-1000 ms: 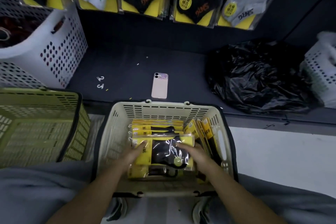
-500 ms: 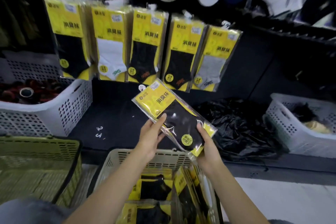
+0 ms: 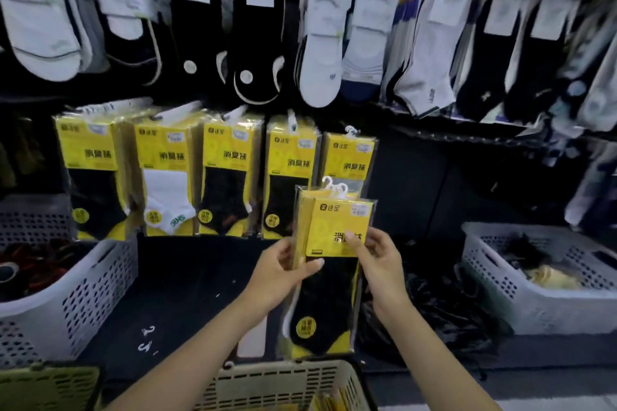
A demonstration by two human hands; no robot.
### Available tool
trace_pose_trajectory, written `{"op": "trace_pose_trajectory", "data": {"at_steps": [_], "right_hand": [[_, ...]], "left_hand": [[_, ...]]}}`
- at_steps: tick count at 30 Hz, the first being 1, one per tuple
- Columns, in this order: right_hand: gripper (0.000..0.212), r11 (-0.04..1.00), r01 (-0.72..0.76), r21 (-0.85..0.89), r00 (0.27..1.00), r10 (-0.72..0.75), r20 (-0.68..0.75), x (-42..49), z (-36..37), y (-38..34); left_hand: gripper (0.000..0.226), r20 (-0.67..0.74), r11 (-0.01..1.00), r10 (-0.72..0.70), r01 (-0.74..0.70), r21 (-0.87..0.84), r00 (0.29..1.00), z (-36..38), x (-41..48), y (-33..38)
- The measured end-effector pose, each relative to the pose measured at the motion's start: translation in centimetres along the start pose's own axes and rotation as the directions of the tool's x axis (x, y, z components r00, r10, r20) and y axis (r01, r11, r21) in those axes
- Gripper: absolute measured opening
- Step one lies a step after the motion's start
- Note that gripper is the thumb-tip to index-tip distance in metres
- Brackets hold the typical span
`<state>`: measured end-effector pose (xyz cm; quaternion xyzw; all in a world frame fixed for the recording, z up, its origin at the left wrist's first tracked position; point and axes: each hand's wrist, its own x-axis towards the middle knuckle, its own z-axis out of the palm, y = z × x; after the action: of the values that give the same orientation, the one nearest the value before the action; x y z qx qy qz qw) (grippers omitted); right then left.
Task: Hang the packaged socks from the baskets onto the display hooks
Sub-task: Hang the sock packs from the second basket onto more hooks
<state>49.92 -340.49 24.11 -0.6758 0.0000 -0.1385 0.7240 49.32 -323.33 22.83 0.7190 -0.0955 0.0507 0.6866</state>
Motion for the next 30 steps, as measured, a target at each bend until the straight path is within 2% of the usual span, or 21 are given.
{"op": "trace_pose_trajectory", "data": {"at_steps": [4,8,11,15,20,26,28,30], "right_hand": [[0.033,0.997,-0.010,0.075,0.999,0.006,0.053,0.7,-0.7,-1.2],[0.025,0.993,-0.024,0.114,0.995,0.012,0.103,1.9,-1.3,-1.6],[0.019,0.993,-0.015,0.119,0.999,0.011,0.036,3.5,-1.7,-2.1],[0.015,0.997,0.036,0.072,0.999,-0.033,-0.043,6.8,-2.2,-3.7],[0.013,0.998,0.047,0.045,0.994,-0.042,-0.101,11.6,-1.8,-4.7],[0.011,1.000,-0.005,0.008,1.000,0.005,0.014,15.4,0.1,-3.7],[0.009,1.000,-0.023,-0.005,1.000,0.023,-0.007,16.5,0.7,-3.0],[0.011,0.998,-0.043,-0.035,0.995,0.039,-0.096,17.7,1.4,-2.5]], "left_hand": [[0.045,-0.002,0.999,-0.037,0.037,-0.028,0.999,0.9,0.9,1.0],[0.042,-0.060,0.998,-0.046,0.044,-0.034,0.997,1.0,2.1,1.5],[0.036,-0.094,0.999,0.031,-0.034,-0.031,0.995,0.0,3.2,2.3],[0.023,-0.222,0.992,0.095,-0.110,-0.055,0.970,-2.6,5.3,3.8],[0.029,-0.304,0.985,0.161,-0.173,-0.013,0.939,-4.8,7.4,5.7],[0.037,-0.315,0.972,0.231,-0.233,0.031,0.921,-5.7,8.9,6.5],[0.038,-0.308,0.971,0.236,-0.239,0.027,0.922,-5.9,9.2,6.5],[0.037,-0.295,0.971,0.233,-0.240,0.012,0.927,-6.0,9.3,6.5]]}}
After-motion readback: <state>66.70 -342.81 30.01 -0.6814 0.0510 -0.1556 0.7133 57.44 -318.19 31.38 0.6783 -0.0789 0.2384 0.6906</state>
